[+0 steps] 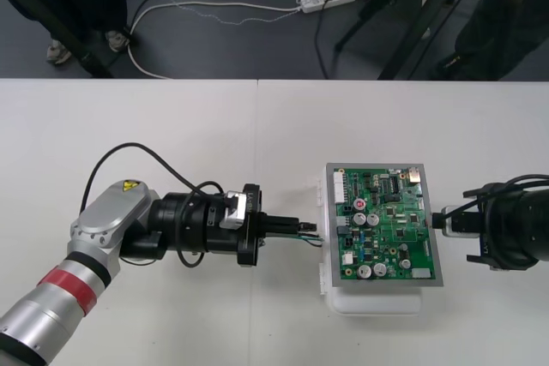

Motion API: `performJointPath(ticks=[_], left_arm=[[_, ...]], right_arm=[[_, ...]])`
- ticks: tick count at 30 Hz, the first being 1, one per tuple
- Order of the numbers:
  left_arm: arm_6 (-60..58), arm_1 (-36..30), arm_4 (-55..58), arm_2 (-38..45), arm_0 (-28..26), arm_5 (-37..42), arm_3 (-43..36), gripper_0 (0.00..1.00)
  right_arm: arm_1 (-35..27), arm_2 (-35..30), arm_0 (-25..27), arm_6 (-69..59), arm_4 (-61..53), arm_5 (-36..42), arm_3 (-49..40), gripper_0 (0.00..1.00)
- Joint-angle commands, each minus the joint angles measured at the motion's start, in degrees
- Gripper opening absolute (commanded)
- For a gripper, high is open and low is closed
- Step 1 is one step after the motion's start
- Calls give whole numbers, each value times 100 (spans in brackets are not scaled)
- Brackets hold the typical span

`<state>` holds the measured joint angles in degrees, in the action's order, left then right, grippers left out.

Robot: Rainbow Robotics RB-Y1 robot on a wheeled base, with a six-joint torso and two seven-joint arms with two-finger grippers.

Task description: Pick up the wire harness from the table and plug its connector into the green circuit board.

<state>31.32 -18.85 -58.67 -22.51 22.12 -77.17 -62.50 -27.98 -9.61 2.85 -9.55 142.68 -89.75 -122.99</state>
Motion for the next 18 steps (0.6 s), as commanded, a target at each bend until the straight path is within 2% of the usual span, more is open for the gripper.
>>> performJointPath(ticks=[1,18], left_arm=[[375,197,40,-228,223,378,-43,0],[384,206,216,-527,284,633,-43,0]], right_arm=[[91,240,-258,120,154,-25,-32,100],[170,785,-425,-47,480,-25,-24,100]])
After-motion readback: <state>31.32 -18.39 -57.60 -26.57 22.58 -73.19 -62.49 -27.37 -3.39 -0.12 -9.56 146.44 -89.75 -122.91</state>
